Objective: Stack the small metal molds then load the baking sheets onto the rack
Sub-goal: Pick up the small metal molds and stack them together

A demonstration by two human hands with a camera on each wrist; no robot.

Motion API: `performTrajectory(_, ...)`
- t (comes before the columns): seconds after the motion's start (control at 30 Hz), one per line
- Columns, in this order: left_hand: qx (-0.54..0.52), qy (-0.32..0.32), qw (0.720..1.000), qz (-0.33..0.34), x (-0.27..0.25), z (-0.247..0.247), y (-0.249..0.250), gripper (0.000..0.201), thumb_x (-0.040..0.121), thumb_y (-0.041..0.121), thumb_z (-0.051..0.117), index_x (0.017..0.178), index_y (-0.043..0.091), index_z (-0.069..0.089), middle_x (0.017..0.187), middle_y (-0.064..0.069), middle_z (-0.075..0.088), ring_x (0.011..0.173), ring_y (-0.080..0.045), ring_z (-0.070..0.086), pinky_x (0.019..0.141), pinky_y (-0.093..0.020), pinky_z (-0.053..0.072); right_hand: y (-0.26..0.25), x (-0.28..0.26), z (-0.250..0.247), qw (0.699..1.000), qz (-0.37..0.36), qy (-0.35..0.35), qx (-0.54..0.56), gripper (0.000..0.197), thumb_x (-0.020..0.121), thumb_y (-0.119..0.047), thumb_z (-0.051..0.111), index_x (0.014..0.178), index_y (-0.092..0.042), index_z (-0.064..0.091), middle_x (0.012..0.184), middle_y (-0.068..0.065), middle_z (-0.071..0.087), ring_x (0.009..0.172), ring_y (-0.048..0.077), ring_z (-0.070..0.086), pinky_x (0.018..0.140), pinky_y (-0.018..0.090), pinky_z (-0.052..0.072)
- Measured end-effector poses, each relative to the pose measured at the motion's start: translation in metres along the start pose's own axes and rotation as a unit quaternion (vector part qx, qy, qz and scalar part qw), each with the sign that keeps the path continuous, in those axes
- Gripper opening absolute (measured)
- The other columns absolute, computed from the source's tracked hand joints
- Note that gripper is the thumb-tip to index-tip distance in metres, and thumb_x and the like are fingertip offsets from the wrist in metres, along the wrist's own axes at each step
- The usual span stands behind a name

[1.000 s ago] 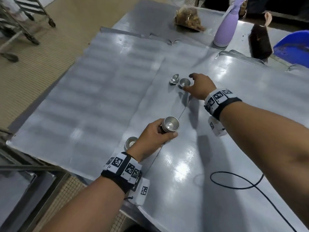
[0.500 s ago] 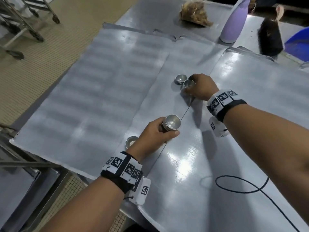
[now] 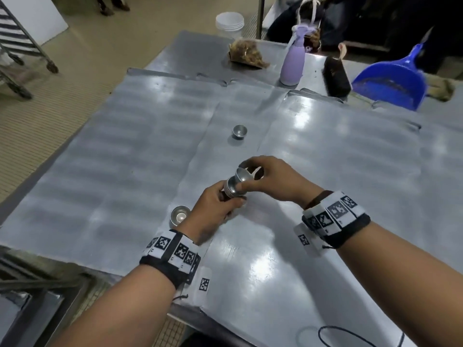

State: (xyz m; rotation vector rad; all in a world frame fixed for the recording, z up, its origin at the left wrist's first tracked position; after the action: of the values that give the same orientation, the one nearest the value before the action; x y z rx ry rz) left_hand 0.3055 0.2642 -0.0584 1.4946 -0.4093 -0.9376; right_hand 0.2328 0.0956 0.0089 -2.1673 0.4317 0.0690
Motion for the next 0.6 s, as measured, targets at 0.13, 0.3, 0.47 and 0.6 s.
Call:
performTrajectory(0.13,0.019,-0.001,1.000,0.013,-0.004,0.005,0.004,0.029,0.085,-0.003,0.073,0.109,0.013,0.070,0.082,-0.011,0.067,0.062,-0.014,0.051,0.052,-0.025,0.040,-0.002,-0.012,0.008,1.000,-0.007,0.002,0.004,0.044,0.076,-0.043,0.084,0.115,-0.027,0.069,0.107,-0.010,0.066,0.084,0.008,0.062,0.074,0.021,0.049)
performTrajectory(0.3,0.027,-0.008,0.999,0.029,-0.007,0.007,0.007,0.032,0.087,-0.004,0.071,0.114,0.013,0.069,0.082,-0.005,0.071,0.063,-0.008,0.056,0.056,-0.022,0.044,-0.001,-0.015,0.009,1.000,-0.006,0.007,0.003,0.054,0.077,-0.047,0.083,0.124,-0.027,0.065,0.112,-0.012,0.065,0.086,0.006,0.062,0.075,0.017,0.047)
performTrajectory(0.47,0.023,-0.003,0.999,0.023,-0.003,0.000,0.001,0.032,0.087,0.013,0.079,0.118,0.018,0.070,0.085,-0.006,0.070,0.066,-0.011,0.057,0.059,-0.024,0.047,0.006,-0.007,0.002,1.000,0.012,0.021,0.015,0.048,0.083,-0.056,0.072,0.124,-0.031,0.066,0.111,-0.015,0.065,0.090,0.003,0.063,0.074,0.018,0.046)
performTrajectory(0.6,0.012,0.020,1.000,0.008,0.002,-0.007,-0.003,0.029,0.087,0.016,0.081,0.114,0.016,0.070,0.084,-0.003,0.072,0.068,-0.009,0.060,0.058,-0.021,0.048,0.020,0.029,-0.012,0.996,0.028,0.080,-0.028,0.041,0.089,-0.051,0.068,0.120,-0.024,0.069,0.110,-0.007,0.070,0.093,0.010,0.064,0.077,0.024,0.045)
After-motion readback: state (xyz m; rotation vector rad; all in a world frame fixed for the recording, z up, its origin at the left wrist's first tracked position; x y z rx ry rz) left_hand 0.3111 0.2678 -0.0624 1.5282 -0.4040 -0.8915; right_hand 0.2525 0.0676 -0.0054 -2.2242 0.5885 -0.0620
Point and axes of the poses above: each hand's wrist, its own x-axis towards the middle knuckle, its own z-axis out of the palm, y = z × x, the point moved 2 cm from there along x, towards the middle knuckle
